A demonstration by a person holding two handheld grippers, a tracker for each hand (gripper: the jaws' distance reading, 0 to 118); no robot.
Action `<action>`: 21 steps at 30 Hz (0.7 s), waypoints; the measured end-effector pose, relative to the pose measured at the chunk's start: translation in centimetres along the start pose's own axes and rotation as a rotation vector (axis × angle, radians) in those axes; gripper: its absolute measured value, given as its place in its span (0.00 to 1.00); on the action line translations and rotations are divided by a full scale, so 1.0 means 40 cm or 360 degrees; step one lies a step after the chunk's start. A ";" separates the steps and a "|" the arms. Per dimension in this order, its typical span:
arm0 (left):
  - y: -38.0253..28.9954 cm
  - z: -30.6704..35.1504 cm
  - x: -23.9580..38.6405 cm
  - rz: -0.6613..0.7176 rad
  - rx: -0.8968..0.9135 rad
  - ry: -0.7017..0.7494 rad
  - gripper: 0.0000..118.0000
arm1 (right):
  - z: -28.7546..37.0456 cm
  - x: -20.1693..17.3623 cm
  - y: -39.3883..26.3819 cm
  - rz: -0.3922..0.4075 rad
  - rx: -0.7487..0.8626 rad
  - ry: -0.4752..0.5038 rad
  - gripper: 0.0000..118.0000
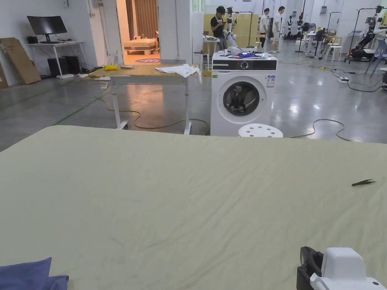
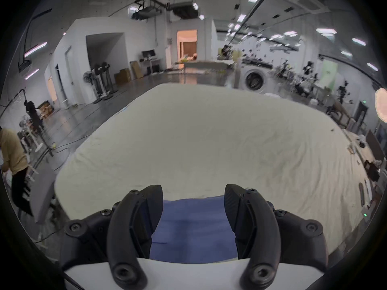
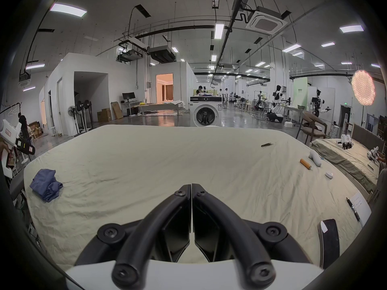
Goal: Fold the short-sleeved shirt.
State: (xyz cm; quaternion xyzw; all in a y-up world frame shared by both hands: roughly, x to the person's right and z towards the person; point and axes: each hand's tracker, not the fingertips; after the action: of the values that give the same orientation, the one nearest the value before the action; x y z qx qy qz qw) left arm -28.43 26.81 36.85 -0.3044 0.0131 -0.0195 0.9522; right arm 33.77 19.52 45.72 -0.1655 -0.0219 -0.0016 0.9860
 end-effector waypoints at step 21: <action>-0.113 -0.051 0.625 -0.0038 0.0791 -0.0031 0.02 | -0.037 -0.027 0.054 -0.0048 0.0309 -0.0164 0.00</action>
State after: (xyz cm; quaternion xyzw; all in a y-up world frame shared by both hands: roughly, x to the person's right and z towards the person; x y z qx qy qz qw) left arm -3.68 20.83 37.47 -0.0612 -0.0049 -0.0303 0.9977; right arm 32.77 21.05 43.58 -0.0689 -0.0751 -0.0057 0.9948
